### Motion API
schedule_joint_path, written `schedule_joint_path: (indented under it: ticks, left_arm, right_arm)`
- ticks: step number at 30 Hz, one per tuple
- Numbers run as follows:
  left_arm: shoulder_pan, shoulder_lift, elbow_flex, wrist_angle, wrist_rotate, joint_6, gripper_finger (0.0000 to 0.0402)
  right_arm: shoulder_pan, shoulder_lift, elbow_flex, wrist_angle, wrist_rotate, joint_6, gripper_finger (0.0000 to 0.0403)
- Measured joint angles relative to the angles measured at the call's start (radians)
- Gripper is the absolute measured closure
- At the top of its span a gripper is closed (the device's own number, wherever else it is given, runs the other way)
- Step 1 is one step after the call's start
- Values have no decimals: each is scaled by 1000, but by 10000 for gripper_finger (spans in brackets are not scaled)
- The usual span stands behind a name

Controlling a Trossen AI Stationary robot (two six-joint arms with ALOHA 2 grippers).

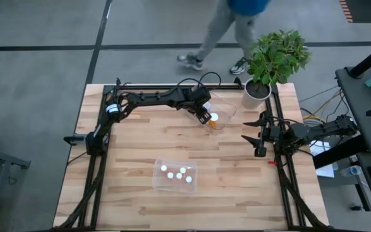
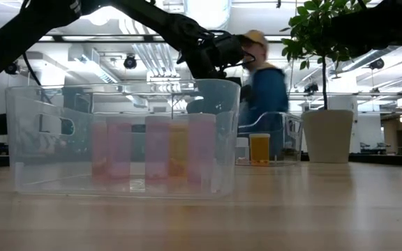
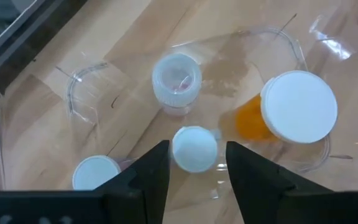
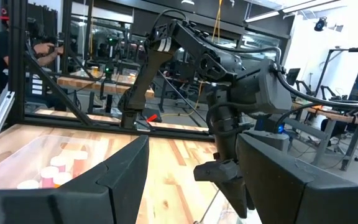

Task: Pick and place medicine bottles into bin by pill shape (circle, oval)
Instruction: Put the blue capsule bottle into the top transparent bin

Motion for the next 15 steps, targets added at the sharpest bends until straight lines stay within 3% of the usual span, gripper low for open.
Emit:
schedule_joint_path:
  ticks: [6,15]
  left_arm:
    - [0,-25,2,-6,1,8,260]
    - [-50,-152,-1,-7,-8,149,259]
  right_arm:
    - [0,0,0,0,0,-3,170]
    - [0,0,0,3,0,-6,170]
